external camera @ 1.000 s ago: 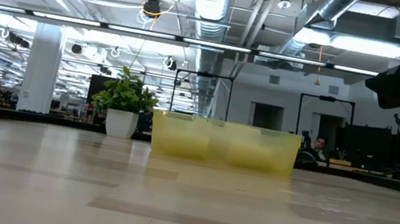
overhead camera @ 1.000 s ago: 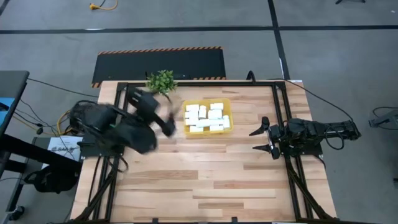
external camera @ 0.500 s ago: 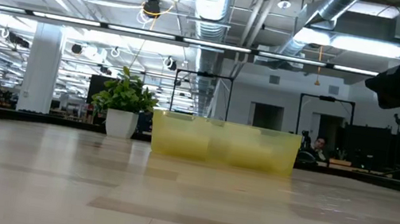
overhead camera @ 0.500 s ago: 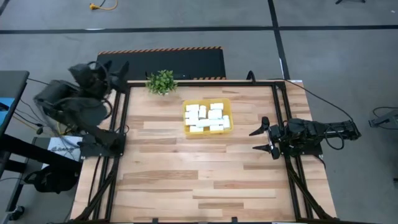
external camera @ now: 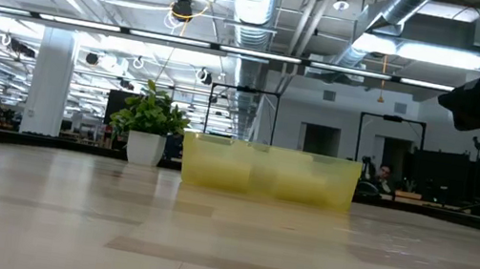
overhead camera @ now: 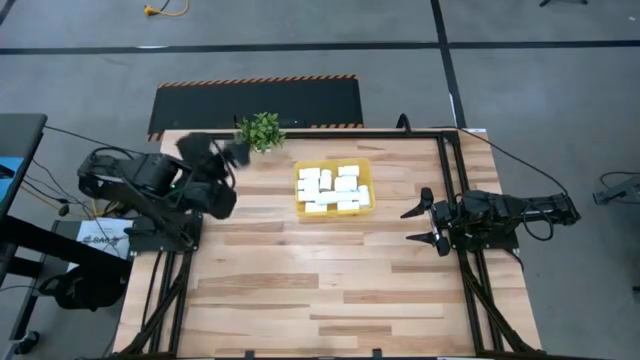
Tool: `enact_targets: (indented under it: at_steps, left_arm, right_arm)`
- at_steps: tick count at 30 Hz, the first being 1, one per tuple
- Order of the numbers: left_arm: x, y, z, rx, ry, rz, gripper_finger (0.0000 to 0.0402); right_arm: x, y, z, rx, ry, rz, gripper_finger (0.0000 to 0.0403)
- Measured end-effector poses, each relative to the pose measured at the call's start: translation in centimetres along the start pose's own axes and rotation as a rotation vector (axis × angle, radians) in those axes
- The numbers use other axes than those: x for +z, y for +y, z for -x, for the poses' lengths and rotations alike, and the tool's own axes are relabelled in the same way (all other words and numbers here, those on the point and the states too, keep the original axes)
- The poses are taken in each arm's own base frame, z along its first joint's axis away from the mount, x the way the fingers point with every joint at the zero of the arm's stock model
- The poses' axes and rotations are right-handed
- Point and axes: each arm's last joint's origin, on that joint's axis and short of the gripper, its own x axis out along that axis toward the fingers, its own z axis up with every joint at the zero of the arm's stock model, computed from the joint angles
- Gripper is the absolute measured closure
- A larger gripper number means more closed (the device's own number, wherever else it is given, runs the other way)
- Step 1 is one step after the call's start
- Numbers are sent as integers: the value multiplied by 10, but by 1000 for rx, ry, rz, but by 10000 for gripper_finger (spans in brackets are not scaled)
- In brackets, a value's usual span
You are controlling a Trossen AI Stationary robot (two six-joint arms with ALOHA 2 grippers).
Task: Pick and place pill bottles into a basket
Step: Return to home position
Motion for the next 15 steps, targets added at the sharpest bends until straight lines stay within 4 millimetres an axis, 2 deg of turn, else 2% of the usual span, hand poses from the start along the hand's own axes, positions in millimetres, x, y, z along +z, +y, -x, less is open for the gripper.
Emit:
enact_targets:
  at_steps: [3, 6, 10, 12, 13, 15]
  left_arm:
    - [-13, 9, 10, 34, 229, -222, 15]
    - [-18, 14, 33, -9, 546, -423, 15]
    - [-17, 11, 60, -81, 1022, -400, 15]
    - [-21, 3, 73, -241, 1242, -470, 15]
    - [-20, -3, 81, -385, 1340, -527, 15]
    - [-13, -20, 94, -787, 1447, -604, 15]
  right_arm:
    - [0, 0, 0, -1, 0, 0, 117]
    - [0, 0, 0, -1, 0, 0, 117]
    - [0, 0, 0, -1, 0, 0, 117]
    - [0, 0, 0, 0, 0, 0, 117]
    - [0, 0, 0, 0, 0, 0, 117]
    - [0, 0, 0, 0, 0, 0, 117]
